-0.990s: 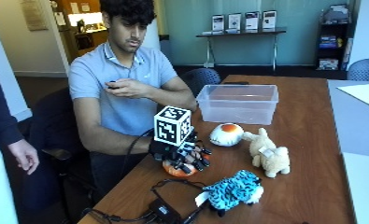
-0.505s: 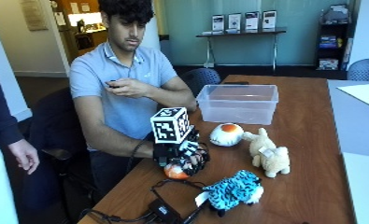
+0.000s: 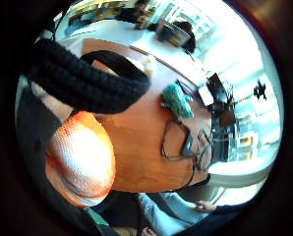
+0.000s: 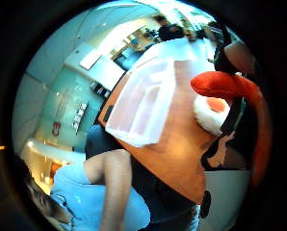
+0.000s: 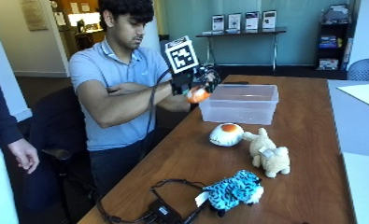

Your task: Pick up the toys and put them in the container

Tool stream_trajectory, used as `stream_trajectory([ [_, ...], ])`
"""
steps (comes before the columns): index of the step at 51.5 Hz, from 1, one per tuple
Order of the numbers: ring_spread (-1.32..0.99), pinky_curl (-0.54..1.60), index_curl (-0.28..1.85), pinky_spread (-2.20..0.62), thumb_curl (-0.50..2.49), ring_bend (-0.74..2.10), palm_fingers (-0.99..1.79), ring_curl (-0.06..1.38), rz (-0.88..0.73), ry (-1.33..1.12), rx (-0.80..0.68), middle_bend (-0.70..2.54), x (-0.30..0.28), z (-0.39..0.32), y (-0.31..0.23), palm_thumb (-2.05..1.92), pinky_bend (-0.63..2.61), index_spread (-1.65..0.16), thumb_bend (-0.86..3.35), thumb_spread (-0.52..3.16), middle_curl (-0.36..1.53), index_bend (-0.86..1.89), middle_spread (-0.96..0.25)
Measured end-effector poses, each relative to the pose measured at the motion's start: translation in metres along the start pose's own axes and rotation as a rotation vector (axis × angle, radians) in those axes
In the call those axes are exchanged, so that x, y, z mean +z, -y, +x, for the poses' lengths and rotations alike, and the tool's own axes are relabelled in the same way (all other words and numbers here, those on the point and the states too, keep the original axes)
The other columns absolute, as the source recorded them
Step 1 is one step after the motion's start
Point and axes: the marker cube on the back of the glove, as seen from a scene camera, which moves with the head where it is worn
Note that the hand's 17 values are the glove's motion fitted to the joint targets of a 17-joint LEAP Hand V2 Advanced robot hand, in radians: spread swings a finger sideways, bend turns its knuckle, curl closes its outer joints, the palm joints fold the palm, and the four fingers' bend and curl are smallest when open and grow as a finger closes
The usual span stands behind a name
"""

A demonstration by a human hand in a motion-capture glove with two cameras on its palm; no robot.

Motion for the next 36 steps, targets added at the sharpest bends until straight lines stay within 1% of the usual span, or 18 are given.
stream_trajectory([
  [3,-0.35,0.33,0.29,-0.23,0.54,1.08,0.64,0.5,-0.015,-0.049,-0.075,0.72,-0.001,-0.029,0.031,0.49,1.02,-0.32,1.16,1.69,0.53,0.2,-0.24],
  [6,-0.35,0.34,0.3,-0.23,0.55,1.09,0.63,0.51,-0.04,-0.093,-0.092,0.73,0.006,-0.059,0.065,0.47,1.03,-0.32,1.23,1.69,0.54,0.19,-0.23],
  [10,-0.34,0.34,0.31,-0.23,0.57,1.11,0.62,0.52,-0.105,0.052,-0.242,0.73,0.023,-0.108,0.098,0.45,1.04,-0.32,1.33,1.68,0.56,0.2,-0.23],
  [13,-0.34,0.35,0.32,-0.22,0.59,1.11,0.61,0.52,-0.143,0.082,-0.299,0.74,0.038,-0.125,0.112,0.43,1.05,-0.31,1.41,1.68,0.57,0.2,-0.23],
  [17,-0.34,0.35,0.33,-0.22,0.61,1.12,0.59,0.53,-0.181,0.085,-0.323,0.74,0.063,-0.144,0.122,0.41,1.06,-0.31,1.51,1.67,0.59,0.19,-0.23],
  [21,-0.34,0.36,0.34,-0.22,0.63,1.13,0.58,0.54,-0.221,0.099,-0.308,0.75,0.088,-0.161,0.125,0.39,1.07,-0.31,1.6,1.66,0.6,0.19,-0.23],
  [27,-0.33,0.37,0.37,-0.22,0.65,1.12,0.54,0.55,-0.265,0.046,-0.295,0.74,0.106,-0.159,0.124,0.35,1.1,-0.31,1.72,1.65,0.62,0.2,-0.23],
  [29,-0.32,0.38,0.39,-0.2,0.63,1.06,0.4,0.55,-0.276,0.014,-0.29,0.66,0.104,-0.152,0.121,0.3,1.12,-0.31,1.72,1.64,0.6,0.23,-0.21],
  [30,-0.3,0.37,0.42,-0.16,0.57,0.9,0.06,0.5,-0.276,-0.004,-0.291,0.52,0.102,-0.148,0.12,0.2,1.1,-0.31,1.63,1.63,0.55,0.29,-0.18],
  [31,-0.28,0.41,0.45,-0.14,0.55,0.88,-0.01,0.53,-0.272,-0.021,-0.292,0.51,0.1,-0.143,0.119,0.16,1.13,-0.32,1.6,1.63,0.57,0.34,-0.16],
  [32,-0.25,0.4,0.47,-0.12,0.5,0.78,-0.17,0.52,-0.264,-0.036,-0.292,0.45,0.097,-0.138,0.117,0.06,1.1,-0.32,1.54,1.64,0.55,0.4,-0.14],
  [34,-0.22,0.37,0.46,-0.09,0.41,0.61,-0.24,0.45,-0.248,-0.058,-0.283,0.4,0.09,-0.126,0.114,-0.14,1.07,-0.33,1.39,1.63,0.51,0.42,-0.13],
  [36,-0.19,0.35,0.44,-0.07,0.34,0.53,-0.22,0.41,-0.238,-0.068,-0.255,0.35,0.083,-0.111,0.11,-0.23,1.05,-0.33,1.25,1.59,0.49,0.4,-0.11],
])
